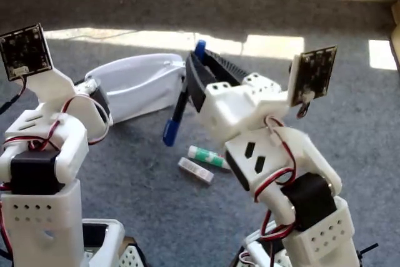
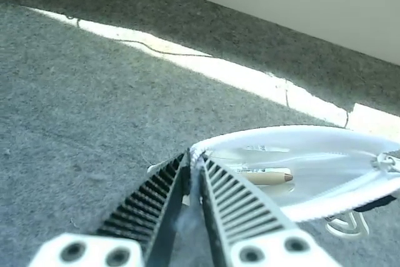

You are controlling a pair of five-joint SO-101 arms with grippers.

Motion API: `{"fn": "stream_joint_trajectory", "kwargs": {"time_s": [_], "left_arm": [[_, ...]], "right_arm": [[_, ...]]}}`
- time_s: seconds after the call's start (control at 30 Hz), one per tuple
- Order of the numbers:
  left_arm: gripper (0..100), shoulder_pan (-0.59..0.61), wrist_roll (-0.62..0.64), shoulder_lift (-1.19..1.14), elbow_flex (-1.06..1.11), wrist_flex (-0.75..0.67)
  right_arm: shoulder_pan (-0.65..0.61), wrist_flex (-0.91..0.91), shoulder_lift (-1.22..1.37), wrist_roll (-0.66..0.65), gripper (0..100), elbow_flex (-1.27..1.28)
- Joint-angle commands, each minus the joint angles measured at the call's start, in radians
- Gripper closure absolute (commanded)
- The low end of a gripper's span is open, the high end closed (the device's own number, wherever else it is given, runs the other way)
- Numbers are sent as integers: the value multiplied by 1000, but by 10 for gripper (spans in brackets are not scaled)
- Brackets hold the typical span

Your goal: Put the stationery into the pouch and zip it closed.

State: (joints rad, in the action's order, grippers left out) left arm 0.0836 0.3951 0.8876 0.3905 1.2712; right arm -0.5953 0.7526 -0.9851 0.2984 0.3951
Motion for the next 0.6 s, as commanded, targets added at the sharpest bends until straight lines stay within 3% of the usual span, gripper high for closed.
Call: {"fn": "stream_joint_trajectory", "kwargs": {"time_s": [0.0, 0.23, 0.57], "left_arm": [[993, 10, -11, -16, 10, 3], [993, 42, -11, -16, 10, 5], [993, 42, -11, -16, 10, 5]], "right_arm": [[-64, -116, -21, -91, 993, -7], [-142, -305, -16, -187, 993, -5], [-139, -549, 59, -222, 993, -4]]}}
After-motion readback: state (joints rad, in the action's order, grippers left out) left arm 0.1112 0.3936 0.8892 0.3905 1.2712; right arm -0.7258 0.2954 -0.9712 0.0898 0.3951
